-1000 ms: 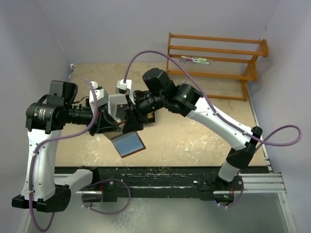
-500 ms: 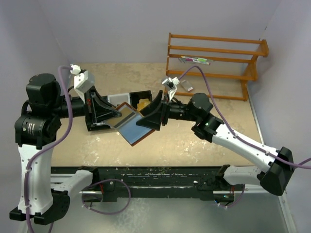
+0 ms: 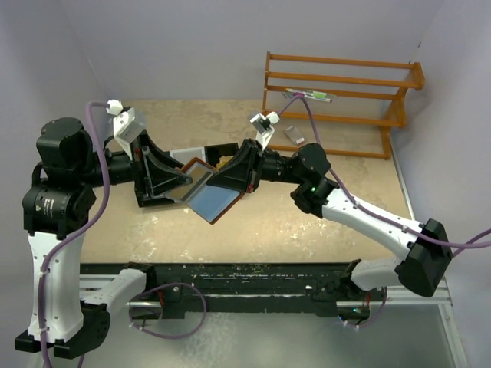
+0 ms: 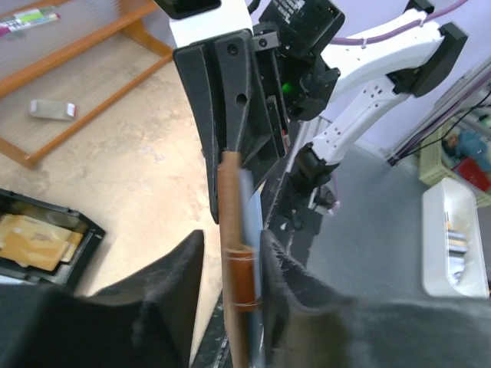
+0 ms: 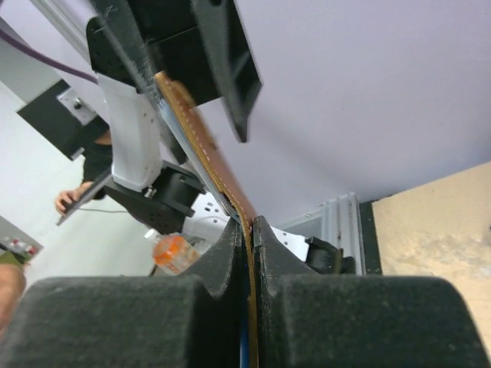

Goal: Take the credit cards out of the card holder

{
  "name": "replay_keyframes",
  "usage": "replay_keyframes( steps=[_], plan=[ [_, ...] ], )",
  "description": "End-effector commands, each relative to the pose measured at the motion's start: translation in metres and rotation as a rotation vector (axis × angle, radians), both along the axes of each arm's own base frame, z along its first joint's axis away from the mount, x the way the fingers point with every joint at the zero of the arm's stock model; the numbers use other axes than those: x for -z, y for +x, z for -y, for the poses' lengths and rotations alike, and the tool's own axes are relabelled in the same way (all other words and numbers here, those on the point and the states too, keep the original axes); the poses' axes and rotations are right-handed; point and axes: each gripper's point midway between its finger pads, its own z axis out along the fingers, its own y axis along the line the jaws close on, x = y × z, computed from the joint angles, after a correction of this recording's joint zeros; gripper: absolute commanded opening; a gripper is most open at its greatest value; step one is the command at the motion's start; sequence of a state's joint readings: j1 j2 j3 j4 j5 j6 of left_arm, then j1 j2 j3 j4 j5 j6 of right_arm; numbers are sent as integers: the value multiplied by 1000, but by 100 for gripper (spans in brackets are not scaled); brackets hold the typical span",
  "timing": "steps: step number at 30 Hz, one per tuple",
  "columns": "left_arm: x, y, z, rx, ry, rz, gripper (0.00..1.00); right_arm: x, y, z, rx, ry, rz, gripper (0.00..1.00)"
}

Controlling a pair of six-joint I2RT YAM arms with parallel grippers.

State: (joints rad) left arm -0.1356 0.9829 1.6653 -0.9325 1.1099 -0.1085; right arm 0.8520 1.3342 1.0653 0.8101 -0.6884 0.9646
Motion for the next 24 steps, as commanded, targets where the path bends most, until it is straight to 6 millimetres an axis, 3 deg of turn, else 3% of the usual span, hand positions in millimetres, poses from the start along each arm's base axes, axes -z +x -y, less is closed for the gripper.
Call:
replay_keyframes(
  steps=[1,3,7,10,14,18,24],
  plan=[
    [5,-3,-2,-14,15,10,52,-35,-15,11,-21,22,112,0],
    [11,-5,-3,-3,31,0,58,-25,-13,11,-1,-77,127,0],
    [23,-21,2,111,28,-57,59,-28,-23,19,-35,-173,224,0],
    [33,-30,4,188,19,-107,61,-25,-15,19,-3,-264,243,0],
    [47,-19,-2,111,81,-70,61,-23,-4,16,25,-360,208,0],
    [42,-13,-2,68,68,-29,53,-27,-4,17,29,-379,189,0],
    [26,-28,4,165,11,-46,43,-25,-6,22,34,-405,181,0]
  ],
)
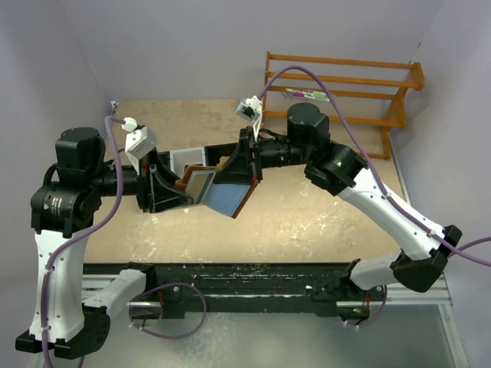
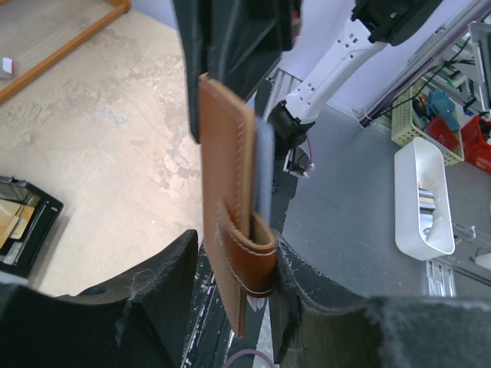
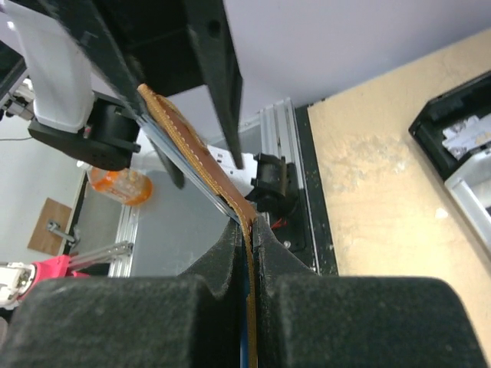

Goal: Take the credit cards out of the card holder

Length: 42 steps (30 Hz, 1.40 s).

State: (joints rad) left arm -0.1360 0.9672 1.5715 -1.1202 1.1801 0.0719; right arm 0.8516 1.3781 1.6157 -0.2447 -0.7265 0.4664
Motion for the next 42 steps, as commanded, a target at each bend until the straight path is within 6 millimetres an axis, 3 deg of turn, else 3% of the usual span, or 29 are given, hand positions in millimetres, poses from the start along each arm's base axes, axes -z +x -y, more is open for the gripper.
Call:
replay_keyframes(
  steps=[1,5,9,15,23,25,28,30,32,34,36,42],
  plan=[
    [-21,-14,5,83,-57,39,41,-16,-4,8,4,9,40,0],
    [-21,-18,6,114,-74,22,32,-22,-6,7,-6,21,36,0],
    [-14,-19,5,108,-64,19,30,-32,-15,6,-52,59,6,0],
    [-7,-12,1,57,-21,42,26,-41,-24,7,-99,90,4,0],
    [5,4,-8,-60,61,87,12,-43,-29,11,-115,99,21,0],
    [4,-2,-5,-32,40,67,18,-45,-31,12,-125,113,25,0],
    [0,-12,0,29,-3,15,43,-44,-32,9,-143,118,16,0],
    [-2,-17,1,64,-20,5,44,-42,-31,9,-144,115,12,0],
    [-4,-24,3,102,-40,-4,39,-42,-33,9,-150,115,13,0],
    [-8,-29,4,133,-57,-30,21,-43,-35,10,-169,116,23,0],
    [-16,-38,6,192,-97,-61,13,-42,-40,12,-197,116,38,0],
    [-38,-53,7,310,-191,-166,17,-32,-48,13,-281,106,54,0]
  ],
)
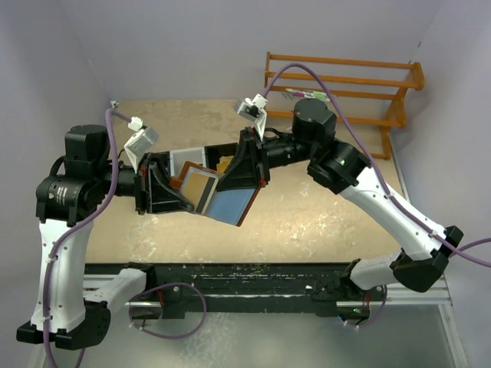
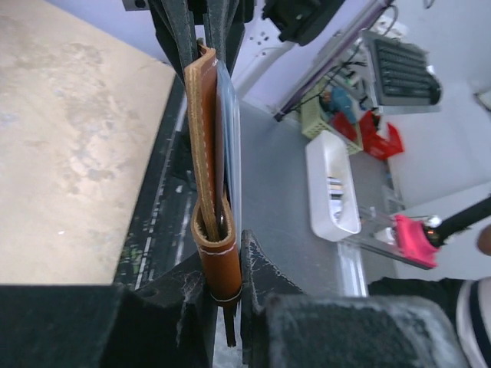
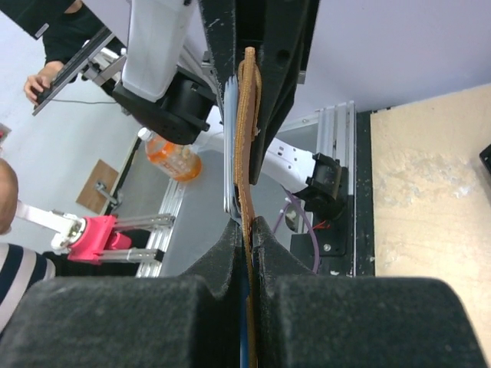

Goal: Take the credit cards out of the card holder

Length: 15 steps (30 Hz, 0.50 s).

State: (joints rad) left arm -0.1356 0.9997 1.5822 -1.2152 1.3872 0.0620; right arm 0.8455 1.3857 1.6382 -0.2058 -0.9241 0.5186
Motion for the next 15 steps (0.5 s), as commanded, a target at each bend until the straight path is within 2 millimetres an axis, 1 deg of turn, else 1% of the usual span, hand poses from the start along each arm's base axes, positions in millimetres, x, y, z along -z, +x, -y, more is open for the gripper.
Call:
replay_keyframes(
  steps=[1,2,3,4,5,6,7,8,9,12,14,15],
  plan=[
    [-28,-23,0,132,-103,-28,18,-14,-17,7,-99,68,85,0],
    [-28,-23,0,123,-100,-33,18,-13,-16,6,-100,67,86,0],
    [-26,-23,0,111,-96,-38,15,-14,-15,5,-98,71,91,4],
    [-25,-24,-1,102,-93,-41,11,-15,-14,4,-100,75,94,18],
    [-23,-27,-1,101,-94,-41,6,-16,-13,3,-99,82,100,30],
    [-22,-25,-1,77,-85,-34,3,-17,-10,2,-92,86,103,41],
    [-21,-25,-1,68,-83,-30,2,-18,-7,1,-78,87,104,50],
    [-20,-22,-1,48,-75,-33,0,-19,-2,1,-59,88,106,56],
    [-19,-20,-1,33,-70,-28,0,-20,2,1,-44,90,107,59],
    [-13,-10,-1,-41,-37,-12,0,-24,31,9,78,83,79,67],
    [-5,6,-4,-145,13,16,0,-31,56,28,203,75,68,72],
    [-2,13,-6,-188,33,28,0,-39,67,40,273,83,78,73]
  ],
)
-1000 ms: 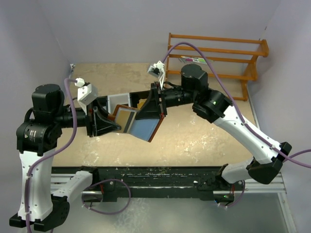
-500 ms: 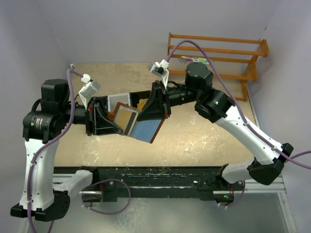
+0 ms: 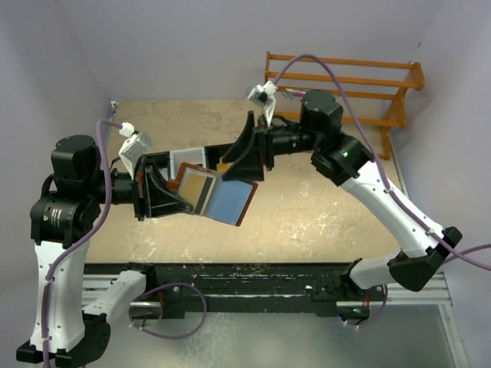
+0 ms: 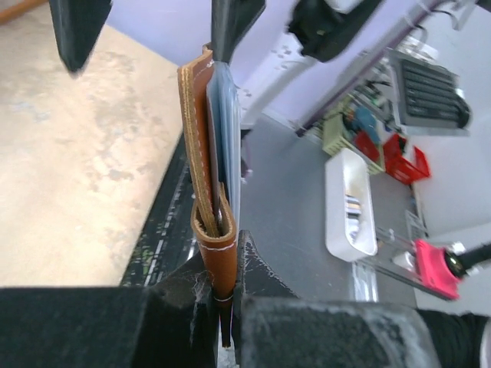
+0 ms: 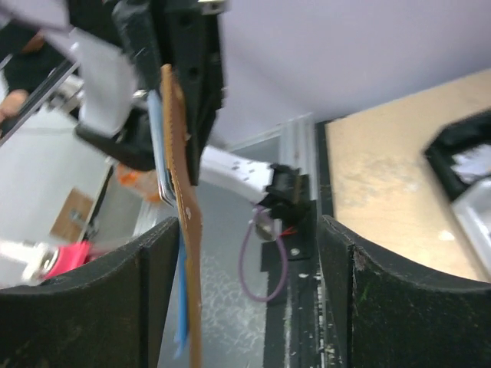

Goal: Take the credit cards out of the card holder

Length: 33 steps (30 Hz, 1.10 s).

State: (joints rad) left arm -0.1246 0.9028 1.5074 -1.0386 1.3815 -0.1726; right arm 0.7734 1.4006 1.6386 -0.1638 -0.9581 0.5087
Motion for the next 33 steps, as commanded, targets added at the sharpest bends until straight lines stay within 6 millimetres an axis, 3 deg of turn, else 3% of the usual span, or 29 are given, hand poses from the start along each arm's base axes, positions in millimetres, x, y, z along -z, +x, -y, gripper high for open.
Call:
replay_keyframes(
  steps=[1,3,6,8,11,15,18,23,27,33],
  plan=[
    [7,31,-6,-183,83,65,0,-47,53,46,336,80,70,76],
    [12,44,-10,-256,117,68,0,-66,56,63,449,134,124,79],
    [21,86,-31,-500,219,91,0,-82,42,68,433,249,153,80],
    [16,103,-41,-595,242,128,0,-72,33,60,361,265,102,80],
    [12,107,-43,-626,231,143,0,-50,25,38,300,255,47,80],
    [44,136,-87,-911,378,125,0,-21,20,3,251,191,-2,80],
    [59,143,-110,-1015,470,124,0,1,21,-20,200,177,-61,80],
    [71,127,-76,-806,378,90,0,22,28,-34,173,154,-103,82],
    [63,115,-44,-623,223,51,0,35,23,-36,134,129,-144,82],
    [54,114,-24,-474,116,-2,0,36,15,-27,123,185,-208,77]
  ],
)
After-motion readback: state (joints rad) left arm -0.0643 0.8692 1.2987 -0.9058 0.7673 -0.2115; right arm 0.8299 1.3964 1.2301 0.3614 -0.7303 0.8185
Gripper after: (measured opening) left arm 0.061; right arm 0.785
